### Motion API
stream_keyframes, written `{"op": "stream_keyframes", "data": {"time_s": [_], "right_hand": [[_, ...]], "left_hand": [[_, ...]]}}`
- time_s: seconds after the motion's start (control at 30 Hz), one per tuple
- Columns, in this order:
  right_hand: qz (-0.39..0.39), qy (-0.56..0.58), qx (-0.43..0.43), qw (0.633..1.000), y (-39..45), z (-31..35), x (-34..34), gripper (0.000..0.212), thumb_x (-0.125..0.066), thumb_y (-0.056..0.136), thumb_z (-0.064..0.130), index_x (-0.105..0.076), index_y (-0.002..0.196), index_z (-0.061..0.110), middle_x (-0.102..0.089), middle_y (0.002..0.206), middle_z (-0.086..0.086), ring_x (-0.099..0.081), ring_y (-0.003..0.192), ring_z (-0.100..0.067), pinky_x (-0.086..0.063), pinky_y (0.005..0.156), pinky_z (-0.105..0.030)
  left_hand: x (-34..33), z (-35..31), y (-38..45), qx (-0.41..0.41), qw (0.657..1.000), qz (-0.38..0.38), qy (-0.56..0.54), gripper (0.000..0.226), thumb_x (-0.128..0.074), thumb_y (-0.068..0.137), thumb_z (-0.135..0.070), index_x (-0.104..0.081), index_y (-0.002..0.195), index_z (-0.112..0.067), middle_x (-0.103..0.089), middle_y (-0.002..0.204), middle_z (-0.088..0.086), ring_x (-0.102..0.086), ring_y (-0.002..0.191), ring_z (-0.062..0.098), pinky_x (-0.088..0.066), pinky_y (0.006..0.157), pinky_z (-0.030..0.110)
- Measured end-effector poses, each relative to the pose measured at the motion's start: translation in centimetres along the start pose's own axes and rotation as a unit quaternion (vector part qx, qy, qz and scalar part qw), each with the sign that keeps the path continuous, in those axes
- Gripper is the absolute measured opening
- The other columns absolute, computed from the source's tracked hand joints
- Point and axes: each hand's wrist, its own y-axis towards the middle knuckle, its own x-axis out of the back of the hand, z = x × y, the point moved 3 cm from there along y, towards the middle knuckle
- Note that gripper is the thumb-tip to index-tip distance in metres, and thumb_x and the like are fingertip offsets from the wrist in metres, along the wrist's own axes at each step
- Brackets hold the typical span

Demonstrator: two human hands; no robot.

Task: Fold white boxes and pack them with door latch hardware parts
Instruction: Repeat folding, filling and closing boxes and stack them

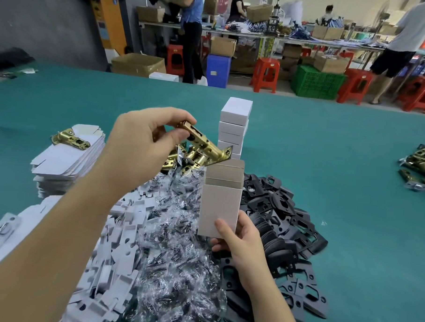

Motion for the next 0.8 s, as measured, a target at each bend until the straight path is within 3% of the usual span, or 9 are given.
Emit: {"op": "stream_keyframes", "data": {"time_s": [0.13, 0.33, 0.43, 0.53, 0.63, 0.8], "right_hand": [[0.006, 0.015, 0.026, 1.0, -0.3, 0.8, -0.3, 0.03, -0.081, 0.079, 0.042, -0.072, 0.108, 0.037, -0.076, 0.109, -0.006, -0.073, 0.086, -0.02, -0.058, 0.066, -0.028], [0.019, 0.052, 0.05, 0.997, -0.6, 1.2, -0.3, 0.038, -0.08, 0.079, 0.041, -0.069, 0.114, 0.032, -0.074, 0.11, -0.006, -0.072, 0.094, -0.023, -0.059, 0.066, -0.03], [0.027, 0.035, 0.057, 0.997, -0.6, 1.2, -0.4, 0.039, -0.081, 0.079, 0.038, -0.069, 0.116, 0.034, -0.073, 0.111, -0.006, -0.071, 0.095, -0.024, -0.06, 0.067, -0.033], [0.028, 0.022, 0.063, 0.997, -0.6, 1.2, -0.5, 0.042, -0.081, 0.079, 0.039, -0.07, 0.119, 0.032, -0.073, 0.113, -0.007, -0.071, 0.099, -0.027, -0.059, 0.073, -0.034], [0.022, 0.022, 0.061, 0.998, -0.6, 1.2, -0.4, 0.04, -0.081, 0.078, 0.038, -0.071, 0.117, 0.031, -0.073, 0.109, -0.005, -0.069, 0.095, -0.026, -0.057, 0.071, -0.034], [0.02, 0.018, 0.067, 0.997, -0.4, 1.3, -0.2, 0.037, -0.08, 0.079, 0.039, -0.073, 0.114, 0.03, -0.074, 0.105, -0.005, -0.07, 0.088, -0.019, -0.057, 0.065, -0.029]], "left_hand": [[-0.9, 0.0, -0.5, 0.0, 1.0, 0.023, 0.003, 0.021, -0.071, 0.092, -0.006, -0.078, 0.104, -0.023, -0.06, 0.061, -0.029, -0.042, 0.048, 0.006, -0.028, 0.048, 0.009], [-2.5, 0.0, -1.3, -0.01, 0.996, 0.082, 0.019, 0.021, -0.071, 0.093, -0.013, -0.077, 0.105, -0.029, -0.067, 0.067, -0.005, -0.042, 0.051, 0.012, -0.03, 0.049, 0.017], [-2.9, -0.1, -1.0, -0.02, 0.986, 0.148, 0.07, 0.023, -0.069, 0.095, -0.018, -0.075, 0.11, -0.035, -0.066, 0.073, -0.019, -0.049, 0.054, 0.008, -0.033, 0.051, 0.015], [-3.6, -0.6, -1.1, -0.022, 0.97, 0.209, 0.119, 0.023, -0.068, 0.096, -0.025, -0.074, 0.113, -0.039, -0.062, 0.079, -0.028, -0.055, 0.066, -0.004, -0.036, 0.059, 0.019], [-4.4, -0.9, -1.4, -0.014, 0.96, 0.248, 0.131, 0.023, -0.068, 0.097, -0.027, -0.073, 0.115, -0.04, -0.058, 0.08, -0.031, -0.052, 0.073, -0.014, -0.04, 0.067, 0.023], [-4.5, -0.9, -1.4, -0.006, 0.95, 0.284, 0.133, 0.024, -0.062, 0.1, -0.023, -0.074, 0.117, -0.035, -0.074, 0.106, -0.017, -0.063, 0.094, 0.002, -0.053, 0.084, 0.028]]}}
